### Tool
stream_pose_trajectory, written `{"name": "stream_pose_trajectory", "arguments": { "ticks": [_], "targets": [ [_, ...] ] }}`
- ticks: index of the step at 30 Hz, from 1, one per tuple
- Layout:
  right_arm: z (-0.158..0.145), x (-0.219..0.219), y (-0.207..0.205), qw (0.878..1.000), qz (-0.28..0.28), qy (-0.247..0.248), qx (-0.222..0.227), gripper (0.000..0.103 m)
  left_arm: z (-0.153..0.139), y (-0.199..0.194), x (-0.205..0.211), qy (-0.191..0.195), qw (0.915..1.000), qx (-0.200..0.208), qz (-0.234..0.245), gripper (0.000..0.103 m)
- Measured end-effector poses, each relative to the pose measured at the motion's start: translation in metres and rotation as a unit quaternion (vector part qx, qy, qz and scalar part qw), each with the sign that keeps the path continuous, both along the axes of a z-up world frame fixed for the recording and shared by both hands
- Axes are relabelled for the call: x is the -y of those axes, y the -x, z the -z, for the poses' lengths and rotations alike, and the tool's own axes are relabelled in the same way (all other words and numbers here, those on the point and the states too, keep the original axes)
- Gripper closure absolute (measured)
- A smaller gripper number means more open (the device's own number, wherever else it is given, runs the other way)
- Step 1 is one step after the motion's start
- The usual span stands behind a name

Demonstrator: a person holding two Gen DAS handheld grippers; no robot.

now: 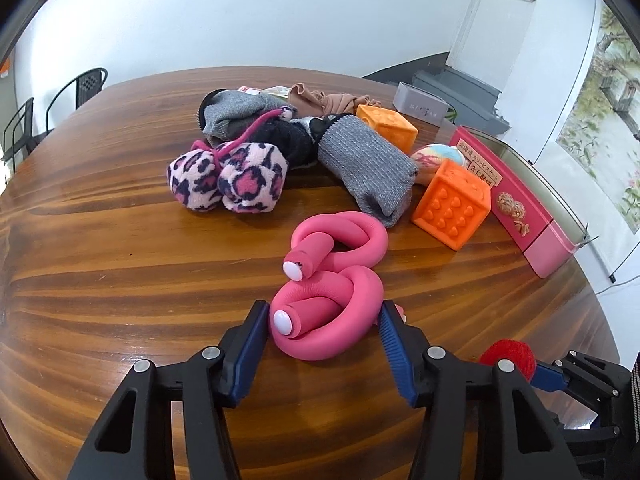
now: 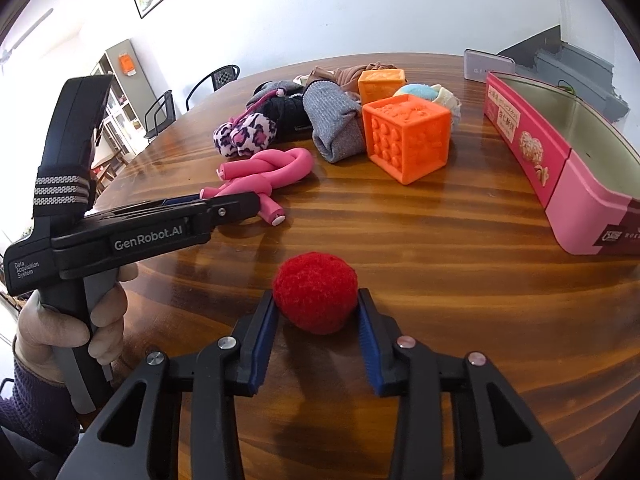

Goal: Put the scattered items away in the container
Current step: 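Close the right gripper on the red pompom ball, then grasp the pink foam knot with the left gripper while the right carries the pompom to the tin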

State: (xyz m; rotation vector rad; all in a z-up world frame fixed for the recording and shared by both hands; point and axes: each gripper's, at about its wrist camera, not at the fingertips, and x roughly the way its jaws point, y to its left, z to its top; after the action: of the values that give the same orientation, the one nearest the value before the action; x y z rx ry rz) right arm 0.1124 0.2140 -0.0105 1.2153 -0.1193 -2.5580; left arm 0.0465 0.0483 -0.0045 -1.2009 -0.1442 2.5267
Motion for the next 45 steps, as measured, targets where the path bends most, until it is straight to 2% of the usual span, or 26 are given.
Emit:
{"name": "stream_pose_trajectory", "arguments": {
  "ticks": [8,21,38,45],
  "targets": [
    [-0.003,-0.005,0.001,1.0,0.015,0.008,-0.004,0.061,-0.01,-0.009,-0.003,0.018,0.9994,-0.03,-0.004,0.047],
    [-0.008,-0.014,-0.002,0.999,0.027,0.01,-0.014,0.061,-0.013,-0.012,-0.008,0.023,0.9993,-0.027,-0.005,0.047],
    [-0.037,-0.04,-0.01,0.996,0.061,0.017,-0.067,0.061,-0.04,-0.024,-0.033,0.035,0.9975,-0.06,0.011,0.047],
    [-0.062,-0.075,-0.017,0.987,0.11,0.019,-0.112,0.061,-0.064,-0.024,-0.061,0.03,0.9951,-0.087,0.036,0.047]
  ]
}}
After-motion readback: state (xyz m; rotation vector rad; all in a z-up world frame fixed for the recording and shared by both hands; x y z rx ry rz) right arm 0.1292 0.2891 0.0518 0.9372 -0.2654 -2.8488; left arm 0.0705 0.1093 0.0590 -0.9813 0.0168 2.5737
